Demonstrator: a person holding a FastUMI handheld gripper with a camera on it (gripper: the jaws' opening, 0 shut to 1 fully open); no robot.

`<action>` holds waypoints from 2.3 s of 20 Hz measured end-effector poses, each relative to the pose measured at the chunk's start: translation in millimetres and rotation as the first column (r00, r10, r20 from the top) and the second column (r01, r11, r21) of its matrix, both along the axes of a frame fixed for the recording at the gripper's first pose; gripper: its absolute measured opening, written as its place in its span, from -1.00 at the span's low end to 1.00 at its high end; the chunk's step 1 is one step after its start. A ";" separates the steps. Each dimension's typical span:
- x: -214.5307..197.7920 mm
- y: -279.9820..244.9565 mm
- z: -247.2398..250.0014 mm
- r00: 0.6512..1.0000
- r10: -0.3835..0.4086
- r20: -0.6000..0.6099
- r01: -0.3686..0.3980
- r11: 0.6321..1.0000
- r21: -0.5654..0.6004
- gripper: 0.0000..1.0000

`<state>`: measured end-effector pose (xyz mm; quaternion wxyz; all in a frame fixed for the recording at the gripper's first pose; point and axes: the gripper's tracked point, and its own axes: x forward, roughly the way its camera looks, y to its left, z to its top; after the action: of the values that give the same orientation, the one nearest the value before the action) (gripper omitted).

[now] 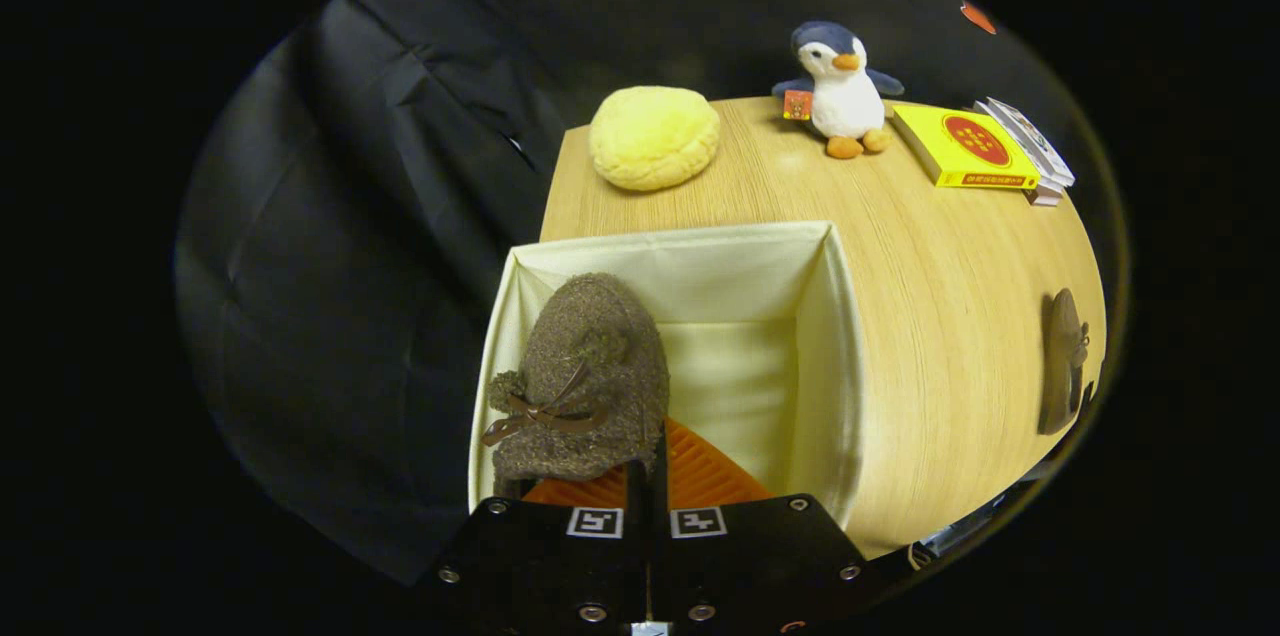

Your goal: Open the storage box then place both shoes into the box .Put the left shoe in first, then the right shoe, with the right side of both shoes facing outward in a uniform manner.

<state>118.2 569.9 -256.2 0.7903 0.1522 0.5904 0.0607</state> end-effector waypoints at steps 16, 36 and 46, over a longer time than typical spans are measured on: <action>-29.4 -24.6 71.4 0.975 0.172 0.143 -0.204 0.947 0.249 0.69; -87.1 -442.0 3.7 0.961 -0.096 0.258 0.097 0.995 0.006 0.92; -113.8 -553.4 -95.8 0.980 -0.108 0.165 0.139 0.972 -0.189 0.91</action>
<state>4.4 16.5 -352.0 0.8470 0.1035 0.5201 -0.0368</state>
